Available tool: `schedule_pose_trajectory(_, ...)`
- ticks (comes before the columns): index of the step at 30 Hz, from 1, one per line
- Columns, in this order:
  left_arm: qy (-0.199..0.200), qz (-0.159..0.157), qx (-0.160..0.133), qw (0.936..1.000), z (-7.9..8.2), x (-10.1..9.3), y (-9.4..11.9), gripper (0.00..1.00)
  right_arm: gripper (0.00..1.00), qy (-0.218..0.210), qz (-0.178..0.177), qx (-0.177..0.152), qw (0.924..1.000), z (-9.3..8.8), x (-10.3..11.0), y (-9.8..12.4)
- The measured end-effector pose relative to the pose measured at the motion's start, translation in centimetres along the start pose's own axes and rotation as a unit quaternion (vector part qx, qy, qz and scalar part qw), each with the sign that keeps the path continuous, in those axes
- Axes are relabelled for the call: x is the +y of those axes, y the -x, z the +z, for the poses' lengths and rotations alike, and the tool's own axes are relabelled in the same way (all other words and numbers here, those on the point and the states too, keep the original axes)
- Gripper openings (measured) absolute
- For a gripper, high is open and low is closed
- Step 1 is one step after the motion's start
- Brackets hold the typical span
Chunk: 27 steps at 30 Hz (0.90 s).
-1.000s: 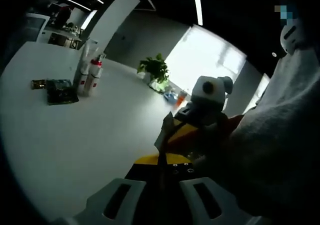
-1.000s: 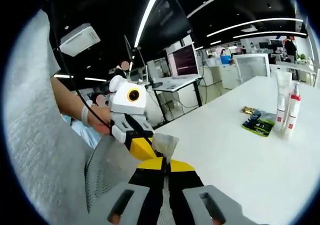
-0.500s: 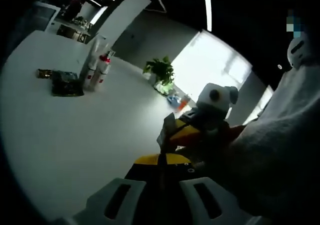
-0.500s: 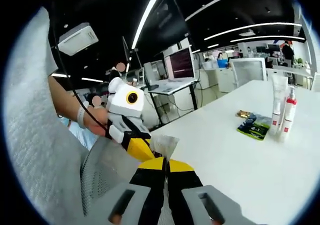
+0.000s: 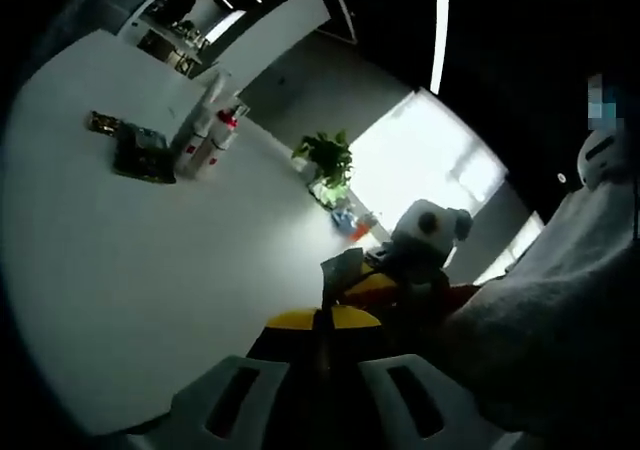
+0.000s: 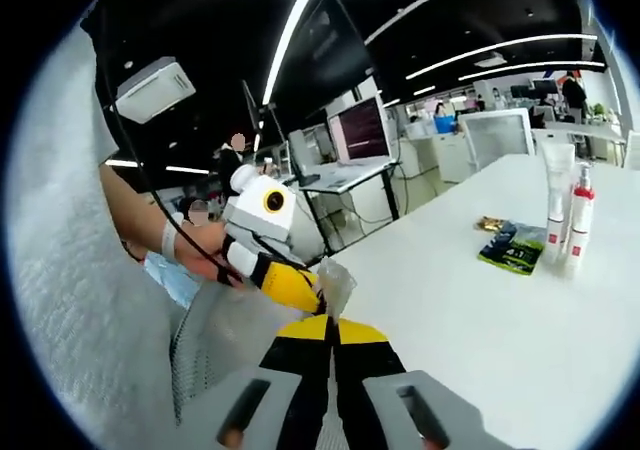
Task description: Arrange the skincare products in the storage area until every visible bottle or jar stands upright without overlapping.
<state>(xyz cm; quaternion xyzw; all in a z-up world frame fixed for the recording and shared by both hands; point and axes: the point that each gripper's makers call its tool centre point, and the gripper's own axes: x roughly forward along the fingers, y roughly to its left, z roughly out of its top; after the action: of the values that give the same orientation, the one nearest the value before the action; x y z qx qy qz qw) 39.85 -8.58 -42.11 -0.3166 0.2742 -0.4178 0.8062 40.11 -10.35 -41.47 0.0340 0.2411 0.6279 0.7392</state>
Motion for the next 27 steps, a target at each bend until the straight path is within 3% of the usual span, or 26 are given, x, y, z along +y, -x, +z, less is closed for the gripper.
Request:
schedule_pose_trajectory(10, -0.028, 0.001, 0.042, 0.9987, -1.5, -0.5, -0.6, 0.05, 0.0, 0.001, 0.012, -0.021, 0.9997, 0.8, 0.5, 0.1)
schedule_pose_trajectory(12, -0.031, -0.001, 0.04, 0.9987, -1.4, -0.4, -0.5, 0.0, 0.0, -0.006, 0.015, -0.023, 0.9996, 0.8, 0.6, 0.1)
schedule_pose_trajectory(16, -0.009, -0.015, 0.024, 0.9996, -0.8, -0.8, -0.1, 0.0, 0.0, 0.002, 0.007, -0.027, 0.9996, 0.9, 0.5, 0.1)
schedule_pose_trajectory(21, 0.007, 0.0, 0.034, 0.9994, -1.2, -0.7, -0.1, 0.0, 0.0, 0.032, -0.01, -0.004, 0.9994, 0.1, 0.4, -0.2)
schedule_pose_trajectory(24, 0.014, -0.003, 0.03, 0.9994, -1.1, -0.7, 0.0, 0.0, 0.0, 0.038, -0.017, -0.006, 0.9991, 0.2, 0.2, -0.1)
schedule_pose_trajectory(27, 0.004, -0.006, 0.028, 0.9996, -1.0, -0.9, 0.0, 0.0, 0.07, 0.036, -0.03, 0.0, 0.9989, 0.0, -0.3, -0.1)
